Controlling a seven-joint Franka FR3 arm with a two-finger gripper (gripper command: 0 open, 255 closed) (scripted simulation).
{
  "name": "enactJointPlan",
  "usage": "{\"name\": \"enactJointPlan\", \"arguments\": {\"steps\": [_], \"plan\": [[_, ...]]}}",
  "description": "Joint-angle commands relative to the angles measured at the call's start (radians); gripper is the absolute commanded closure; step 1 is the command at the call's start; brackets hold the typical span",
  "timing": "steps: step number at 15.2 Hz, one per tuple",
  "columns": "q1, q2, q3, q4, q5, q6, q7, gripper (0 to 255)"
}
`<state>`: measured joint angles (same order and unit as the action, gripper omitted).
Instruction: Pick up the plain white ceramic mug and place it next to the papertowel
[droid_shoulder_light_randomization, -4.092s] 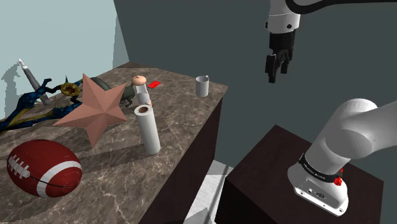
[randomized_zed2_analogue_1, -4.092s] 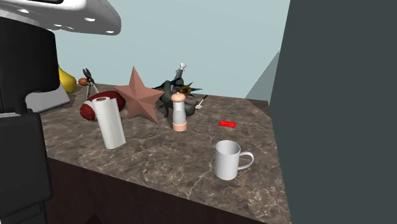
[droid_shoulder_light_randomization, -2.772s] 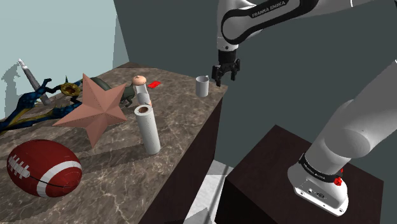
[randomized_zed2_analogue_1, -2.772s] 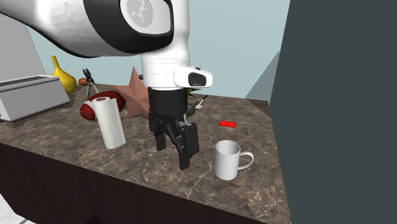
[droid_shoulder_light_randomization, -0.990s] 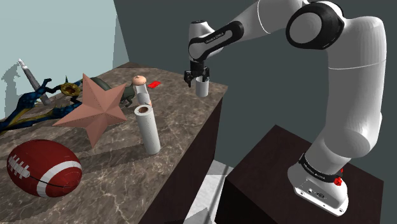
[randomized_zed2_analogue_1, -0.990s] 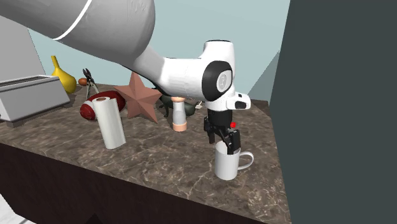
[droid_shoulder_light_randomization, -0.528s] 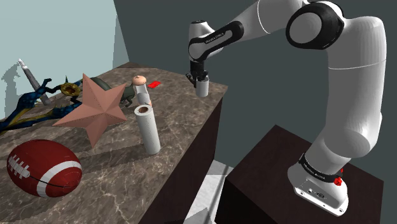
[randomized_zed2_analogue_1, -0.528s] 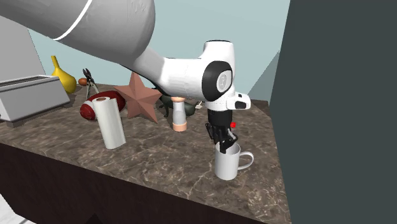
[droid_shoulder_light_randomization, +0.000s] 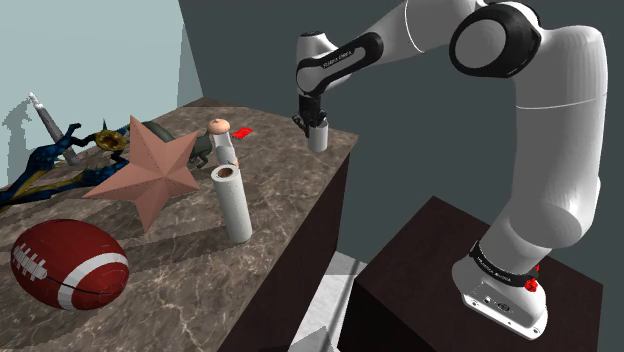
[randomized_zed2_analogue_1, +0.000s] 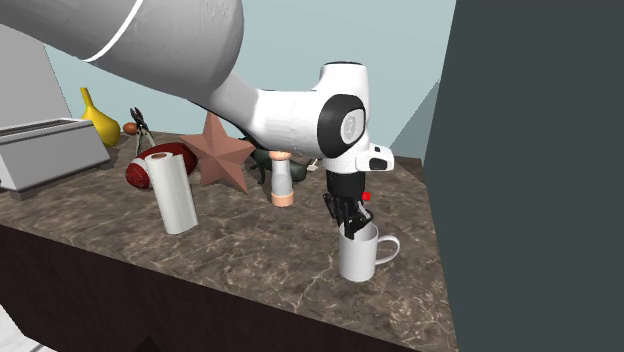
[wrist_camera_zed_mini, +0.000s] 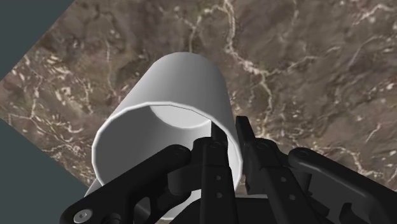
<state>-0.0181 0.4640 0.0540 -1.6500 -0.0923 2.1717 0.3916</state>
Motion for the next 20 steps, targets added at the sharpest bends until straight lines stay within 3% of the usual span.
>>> {"name": "enactJointPlan", "arguments": {"steps": [1,20], "plan": [[0.000,-0.010,0.001,0.007,0.001,-0.017,-0.002,255],[0.000,-0.079,0.005,0.163,0.013,-0.241,-0.018,255]]}}
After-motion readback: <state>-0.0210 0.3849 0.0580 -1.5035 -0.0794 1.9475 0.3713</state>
